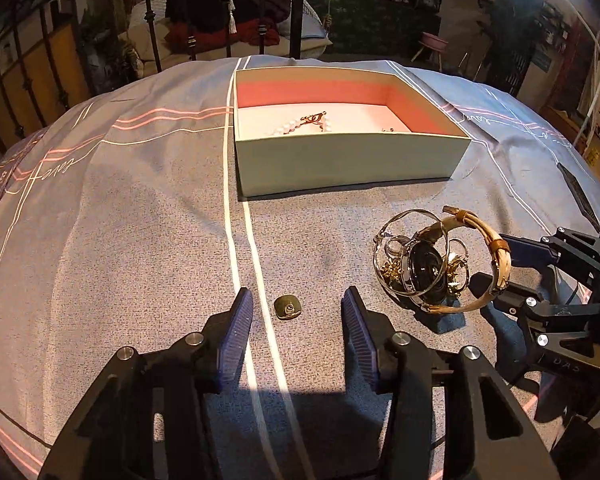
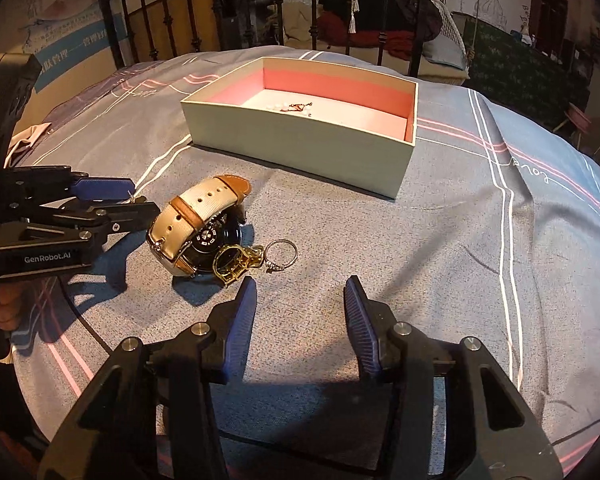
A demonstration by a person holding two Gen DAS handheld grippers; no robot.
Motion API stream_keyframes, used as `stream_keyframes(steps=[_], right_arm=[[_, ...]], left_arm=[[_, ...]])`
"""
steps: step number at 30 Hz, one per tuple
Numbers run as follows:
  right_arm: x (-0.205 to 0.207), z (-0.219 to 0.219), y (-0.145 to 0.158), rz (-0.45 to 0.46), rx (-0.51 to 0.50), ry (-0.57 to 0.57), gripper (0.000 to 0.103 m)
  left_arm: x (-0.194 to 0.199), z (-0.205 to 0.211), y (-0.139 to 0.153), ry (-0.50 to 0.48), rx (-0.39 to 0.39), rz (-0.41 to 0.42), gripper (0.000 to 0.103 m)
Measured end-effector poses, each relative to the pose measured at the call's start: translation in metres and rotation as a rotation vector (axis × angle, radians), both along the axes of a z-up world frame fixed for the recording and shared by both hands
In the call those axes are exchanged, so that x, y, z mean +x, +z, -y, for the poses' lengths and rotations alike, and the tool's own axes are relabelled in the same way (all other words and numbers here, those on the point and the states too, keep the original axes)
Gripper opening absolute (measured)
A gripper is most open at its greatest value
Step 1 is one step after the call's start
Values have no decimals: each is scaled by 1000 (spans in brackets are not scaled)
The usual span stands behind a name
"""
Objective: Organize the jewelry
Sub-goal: 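Withdraw both open tools from the box back to the pile, then grasp the small gold pendant with the left tool while the right tool grasps a ring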
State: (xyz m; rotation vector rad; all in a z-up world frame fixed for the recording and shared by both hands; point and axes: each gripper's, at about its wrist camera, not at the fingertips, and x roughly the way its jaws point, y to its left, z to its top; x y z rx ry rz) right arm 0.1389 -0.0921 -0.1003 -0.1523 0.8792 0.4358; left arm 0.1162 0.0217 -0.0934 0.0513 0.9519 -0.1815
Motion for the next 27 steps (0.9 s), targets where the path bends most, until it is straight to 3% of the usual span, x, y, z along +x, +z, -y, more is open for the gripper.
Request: stream_keyframes(steps=[2,10,14,21,27], right_arm=[[1,1,0,-2,4,-1,47],[4,-3,0,0,-1,2,47],[4,-3,0,0,-2,2,47],[7,-9,0,-2,-6,26,47],[21,-16,-2,-18,-15,58,37]], left_arm=[[0,-1,0,3,-9,6,35],[-5,-1,-2,0,-19,13,31],[-8,-3,-3,11,-20,18,13],[-8,-5,-2,19,-45,22,13],[-8,-3,0,14,-57,19,13]])
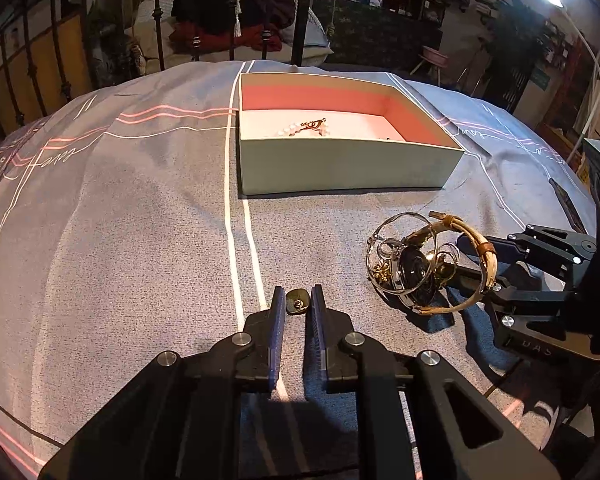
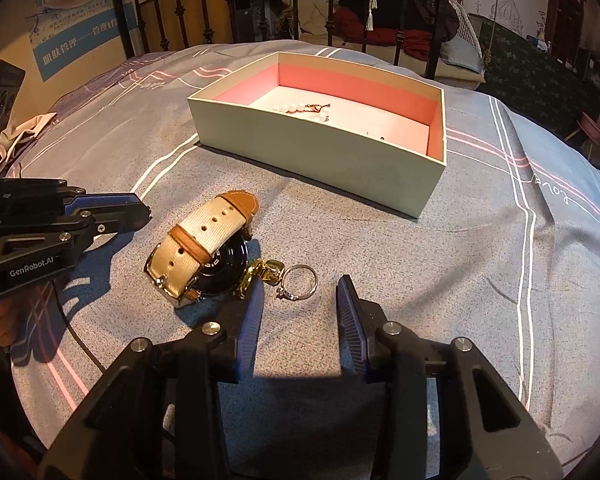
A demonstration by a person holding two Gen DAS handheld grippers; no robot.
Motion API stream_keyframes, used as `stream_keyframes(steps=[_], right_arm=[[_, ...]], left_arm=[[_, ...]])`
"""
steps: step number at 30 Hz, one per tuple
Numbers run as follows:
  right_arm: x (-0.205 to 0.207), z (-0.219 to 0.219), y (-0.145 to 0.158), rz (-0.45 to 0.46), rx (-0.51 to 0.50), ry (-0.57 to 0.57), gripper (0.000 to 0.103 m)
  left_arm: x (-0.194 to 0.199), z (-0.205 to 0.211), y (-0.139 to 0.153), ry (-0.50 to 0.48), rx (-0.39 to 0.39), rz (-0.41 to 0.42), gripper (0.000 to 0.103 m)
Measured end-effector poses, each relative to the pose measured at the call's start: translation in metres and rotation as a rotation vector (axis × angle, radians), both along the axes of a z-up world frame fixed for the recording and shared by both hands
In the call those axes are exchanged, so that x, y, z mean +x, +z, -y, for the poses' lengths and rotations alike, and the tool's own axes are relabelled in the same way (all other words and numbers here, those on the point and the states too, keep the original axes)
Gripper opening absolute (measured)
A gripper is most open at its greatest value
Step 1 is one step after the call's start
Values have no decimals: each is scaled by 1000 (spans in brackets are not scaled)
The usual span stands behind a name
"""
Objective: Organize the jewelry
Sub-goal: 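Grasp the small gold pendant with the left tool while the right tool grasps a ring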
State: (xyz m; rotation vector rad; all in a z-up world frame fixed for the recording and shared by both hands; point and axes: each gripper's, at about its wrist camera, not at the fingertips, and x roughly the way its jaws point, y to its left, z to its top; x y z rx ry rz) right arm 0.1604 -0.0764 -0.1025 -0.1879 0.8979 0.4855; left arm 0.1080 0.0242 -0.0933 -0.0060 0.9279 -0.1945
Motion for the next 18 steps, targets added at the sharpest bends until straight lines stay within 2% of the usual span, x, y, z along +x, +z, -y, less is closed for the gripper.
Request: stream_keyframes(steps=[10,12,14,18], right_arm=[[0,1,0,-11,5,23,34],[0,-1,0,-9,0,32,30],[-2,-3,0,-5,0,52,20],[-6,-4,2,12,-7,52,20]], left_arm=[[-1,7,1,-18,-6,-6,13],[-1,8,1,-19,-5,-7,13],[0,8,2,-15,-13,-10,13],[0,7,5,-10,-22,-10,13]])
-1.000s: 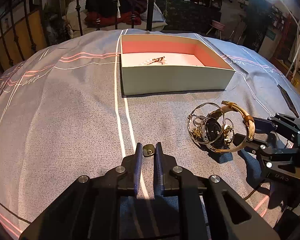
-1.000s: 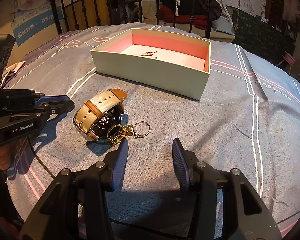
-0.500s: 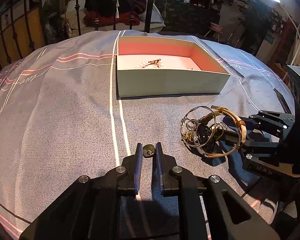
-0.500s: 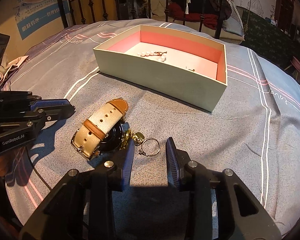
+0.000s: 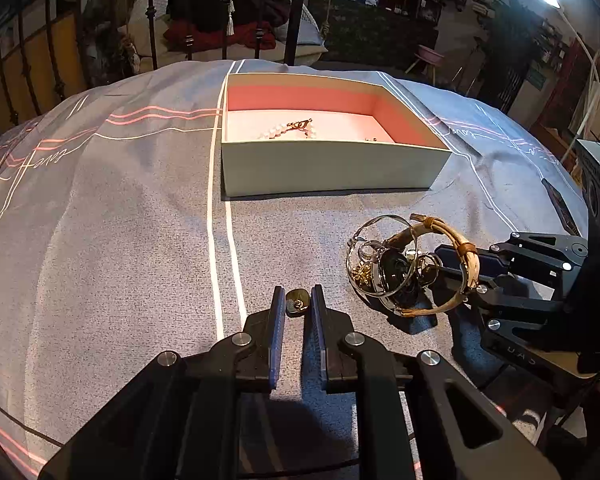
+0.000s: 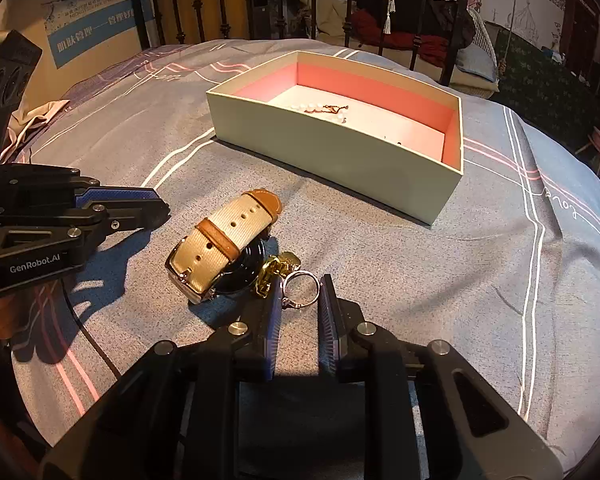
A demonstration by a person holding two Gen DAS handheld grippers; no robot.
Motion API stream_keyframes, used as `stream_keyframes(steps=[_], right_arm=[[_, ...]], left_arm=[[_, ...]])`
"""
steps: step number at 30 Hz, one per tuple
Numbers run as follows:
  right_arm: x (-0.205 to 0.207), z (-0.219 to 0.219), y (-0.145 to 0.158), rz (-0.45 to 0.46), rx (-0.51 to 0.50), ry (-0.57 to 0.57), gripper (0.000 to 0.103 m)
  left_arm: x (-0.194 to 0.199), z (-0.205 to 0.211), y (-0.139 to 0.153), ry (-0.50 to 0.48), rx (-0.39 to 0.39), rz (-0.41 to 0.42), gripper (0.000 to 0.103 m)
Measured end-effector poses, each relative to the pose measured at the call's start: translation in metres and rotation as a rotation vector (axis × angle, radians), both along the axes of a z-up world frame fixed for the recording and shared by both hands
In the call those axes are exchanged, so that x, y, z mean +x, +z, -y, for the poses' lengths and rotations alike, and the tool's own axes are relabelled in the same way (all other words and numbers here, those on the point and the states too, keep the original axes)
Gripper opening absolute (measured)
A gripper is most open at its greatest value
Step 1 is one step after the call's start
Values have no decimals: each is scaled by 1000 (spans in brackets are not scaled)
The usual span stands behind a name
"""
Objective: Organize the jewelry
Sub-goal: 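Grasp the small gold pendant with the left tool while the right tool grasps a ring, then carry pendant and ring into the box and open both tools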
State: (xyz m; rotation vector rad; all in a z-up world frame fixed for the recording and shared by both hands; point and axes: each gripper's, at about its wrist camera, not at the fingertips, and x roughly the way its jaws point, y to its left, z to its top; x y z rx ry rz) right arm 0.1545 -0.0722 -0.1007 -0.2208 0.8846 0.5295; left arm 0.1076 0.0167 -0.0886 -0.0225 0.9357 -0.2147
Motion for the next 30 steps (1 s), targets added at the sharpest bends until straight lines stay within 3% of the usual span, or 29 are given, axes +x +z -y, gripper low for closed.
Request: stream_keyframes(steps=[17,30], right_arm=[[-15,17,19,44,63,-50,20],[27,24,66,147,141,-115,20]], left_arm=[[6,8,15,-10,-4,30,13],[47,18,62,14,1,142,13]])
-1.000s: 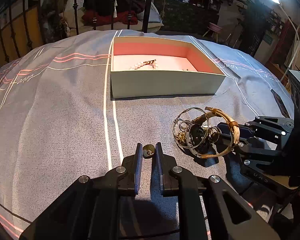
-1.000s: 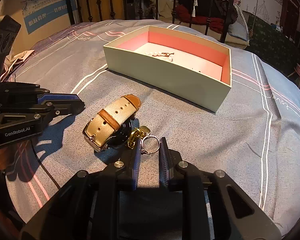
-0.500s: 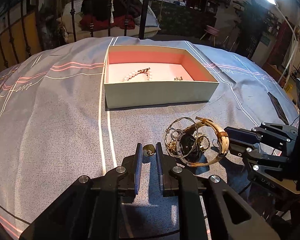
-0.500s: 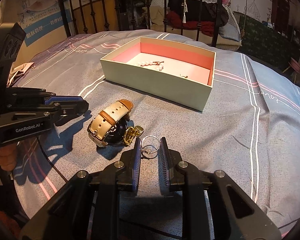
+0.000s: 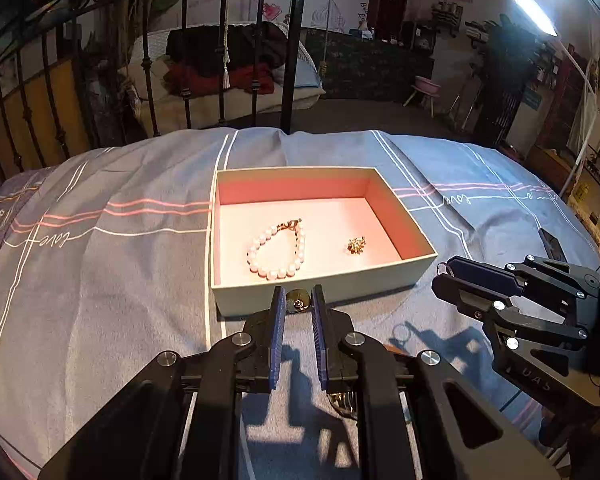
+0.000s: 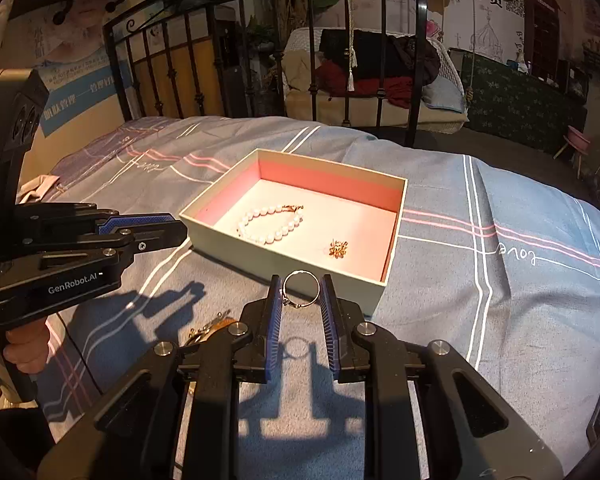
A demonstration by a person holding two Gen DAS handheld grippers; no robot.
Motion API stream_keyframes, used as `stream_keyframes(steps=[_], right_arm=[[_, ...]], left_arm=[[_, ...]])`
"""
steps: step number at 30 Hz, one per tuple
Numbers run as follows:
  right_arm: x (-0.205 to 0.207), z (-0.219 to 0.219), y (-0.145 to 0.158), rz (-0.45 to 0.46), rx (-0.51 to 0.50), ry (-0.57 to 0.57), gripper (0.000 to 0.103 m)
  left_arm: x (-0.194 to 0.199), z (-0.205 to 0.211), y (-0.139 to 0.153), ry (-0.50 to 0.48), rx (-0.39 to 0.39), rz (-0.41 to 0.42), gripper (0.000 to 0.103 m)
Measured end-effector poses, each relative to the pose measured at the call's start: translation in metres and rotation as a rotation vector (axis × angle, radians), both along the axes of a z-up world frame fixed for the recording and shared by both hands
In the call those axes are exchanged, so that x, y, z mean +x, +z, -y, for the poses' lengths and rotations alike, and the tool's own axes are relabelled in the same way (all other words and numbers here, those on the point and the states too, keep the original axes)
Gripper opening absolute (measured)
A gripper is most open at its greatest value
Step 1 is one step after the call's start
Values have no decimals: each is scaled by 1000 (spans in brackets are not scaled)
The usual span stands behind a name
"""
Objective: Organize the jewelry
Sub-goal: 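Carry pendant and ring into the box and open both tools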
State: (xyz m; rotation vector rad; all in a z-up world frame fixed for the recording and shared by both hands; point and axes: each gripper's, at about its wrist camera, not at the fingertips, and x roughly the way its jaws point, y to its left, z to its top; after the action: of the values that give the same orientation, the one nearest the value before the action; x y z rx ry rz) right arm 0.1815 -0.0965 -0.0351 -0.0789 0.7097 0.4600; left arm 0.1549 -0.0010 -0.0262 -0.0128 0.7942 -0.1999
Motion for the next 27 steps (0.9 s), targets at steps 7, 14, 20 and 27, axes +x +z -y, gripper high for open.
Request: stream_keyframes(steps=[7,14,20,27], right_arm=[[33,2,23,44,25,-69,20],[79,-9,32,49,-5,-98,20],[110,-25,11,-4,-59,-97,20],[119,-26,-14,-61,-57,-93,20]], left_arm=[[41,6,24,33,-7,30,13],[85,14,37,36,4,34,13],[114,19,16,33,33,-38,13],[125,14,-9,39,29,-103,13]])
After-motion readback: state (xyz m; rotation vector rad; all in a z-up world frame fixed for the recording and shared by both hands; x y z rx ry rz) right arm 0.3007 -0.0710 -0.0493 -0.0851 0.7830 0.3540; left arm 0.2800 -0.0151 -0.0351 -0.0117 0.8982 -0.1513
